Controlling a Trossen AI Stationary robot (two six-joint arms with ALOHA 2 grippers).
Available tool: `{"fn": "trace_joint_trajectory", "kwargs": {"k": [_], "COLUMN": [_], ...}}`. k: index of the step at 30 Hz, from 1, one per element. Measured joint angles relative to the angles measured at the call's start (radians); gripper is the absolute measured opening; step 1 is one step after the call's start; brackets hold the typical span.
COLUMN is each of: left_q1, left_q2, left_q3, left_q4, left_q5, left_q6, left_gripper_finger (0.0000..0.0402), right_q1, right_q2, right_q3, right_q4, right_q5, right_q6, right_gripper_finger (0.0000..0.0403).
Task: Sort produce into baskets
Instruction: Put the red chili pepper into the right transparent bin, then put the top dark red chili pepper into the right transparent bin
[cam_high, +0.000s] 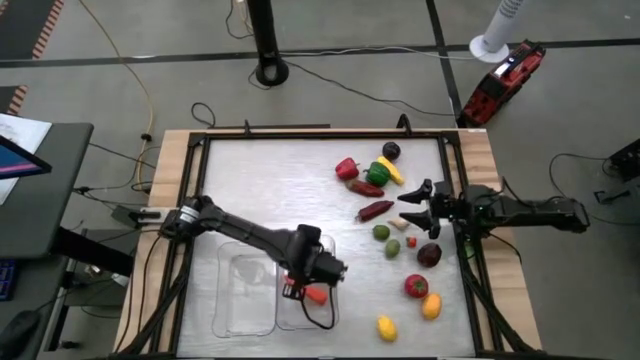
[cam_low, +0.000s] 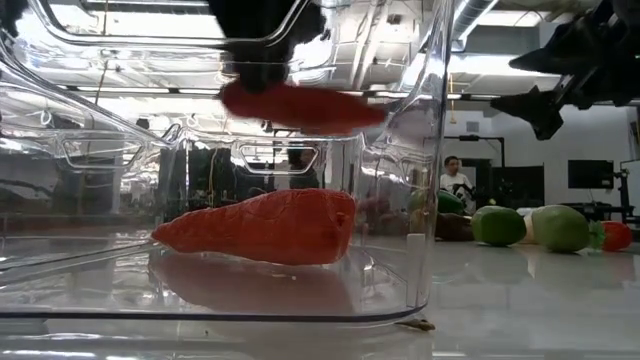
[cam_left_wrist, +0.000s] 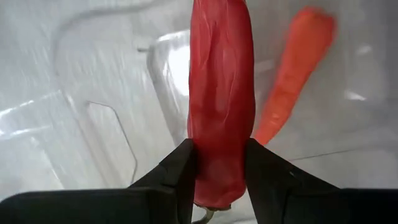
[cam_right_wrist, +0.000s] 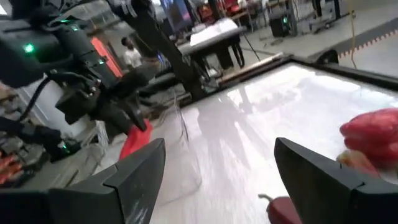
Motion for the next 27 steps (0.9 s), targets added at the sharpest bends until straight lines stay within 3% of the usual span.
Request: {"fn": "trace_joint_trajectory", "kwargs": {"k": [6,16,24,27], "left_q1": [-0.014,-0.013,-0.039,-0.050], "left_q2": [-0.042,-0.325,-0.351,-0.356], "left_q3": [-0.178,-0.572,-0.614,-0.615], "left_q4": [0.162,0.561,0.576,0.559], "left_q5": [0.015,0.007,-0.044,-0.141], "left_q6": [-0.012,-0.177,-0.240,-0.247], "left_gripper_finger": [0.0102,0.0112,0.0208,0.0235], "right_q1": [0.046,0.060,0.031,-0.016], "right_q2": [0.197,0.439,0.597,0.668], "right_q3": [0.003,0.099,0.165,0.182], "right_q4": [0.095,0.090,0.084,0.076], "right_q5": [0.049,0.125,0.202,0.225], "right_q6": [-0.025,-0.119,-0.247,-0.261], "right_gripper_finger": [0.0327,0.0327,0.0357,0.0366]}}
